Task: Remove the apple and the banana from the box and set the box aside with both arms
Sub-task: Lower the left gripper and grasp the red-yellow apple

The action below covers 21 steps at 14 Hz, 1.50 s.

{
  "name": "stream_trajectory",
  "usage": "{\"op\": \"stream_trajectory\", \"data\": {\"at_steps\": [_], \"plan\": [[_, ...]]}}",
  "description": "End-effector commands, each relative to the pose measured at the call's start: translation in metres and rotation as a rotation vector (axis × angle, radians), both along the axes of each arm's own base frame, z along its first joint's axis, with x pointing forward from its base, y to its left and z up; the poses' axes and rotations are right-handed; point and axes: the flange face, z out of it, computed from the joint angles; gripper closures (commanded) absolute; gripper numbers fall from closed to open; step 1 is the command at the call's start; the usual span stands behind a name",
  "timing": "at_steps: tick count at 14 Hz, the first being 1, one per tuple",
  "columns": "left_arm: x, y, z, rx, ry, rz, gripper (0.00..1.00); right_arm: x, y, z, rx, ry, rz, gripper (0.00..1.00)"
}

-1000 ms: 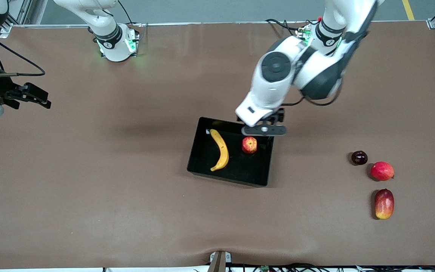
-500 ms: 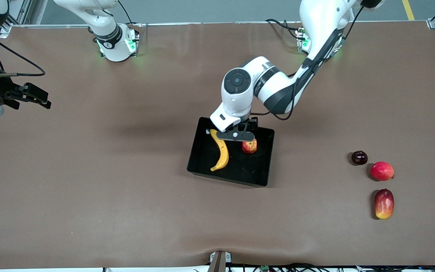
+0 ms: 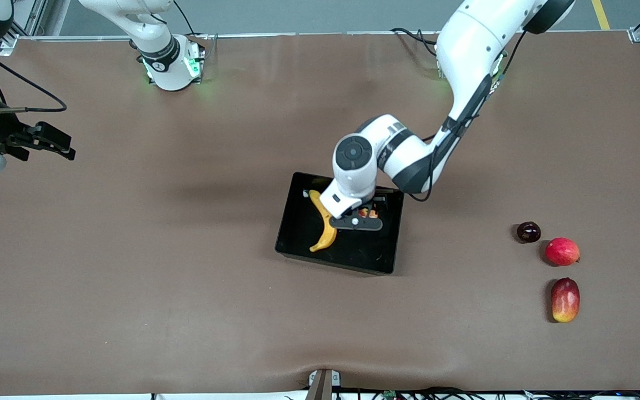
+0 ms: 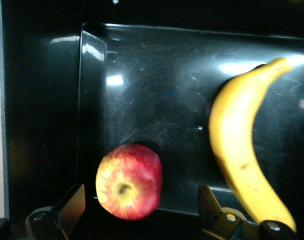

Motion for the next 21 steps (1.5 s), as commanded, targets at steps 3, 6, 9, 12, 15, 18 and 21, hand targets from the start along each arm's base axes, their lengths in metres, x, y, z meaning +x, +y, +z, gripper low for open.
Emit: {"op": "stream_trajectory", "data": {"at_steps": [3,6,9,12,15,18,21], "plan": [[0.013,0.021,-0.029,0.018,0.029,0.017,0.0,-0.004,-0.001,0.001,0.019,-0.002,0.004,0.0],[0.011,0.018,-0.041,-0.008,0.052,0.045,0.0,-0.003,-0.002,0.001,0.019,-0.005,0.002,0.0],[0.004,0.011,-0.042,-0.033,0.084,0.076,0.0,-0.003,0.002,0.002,0.019,-0.009,0.006,0.0],[-0.002,0.008,-0.045,-0.025,0.092,0.079,0.0,-0.003,0.0,0.003,0.021,-0.012,0.003,0.0],[-0.002,0.009,-0.047,-0.019,0.099,0.072,0.03,-0.002,0.0,0.002,0.03,-0.011,0.0,0.0],[0.0,0.01,-0.042,-0.023,0.09,0.067,0.85,-0.004,0.0,0.002,0.03,-0.002,0.001,0.0],[0.007,0.012,-0.027,-0.033,0.068,0.08,1.0,-0.004,-0.001,-0.001,0.03,0.001,-0.002,0.0]]}}
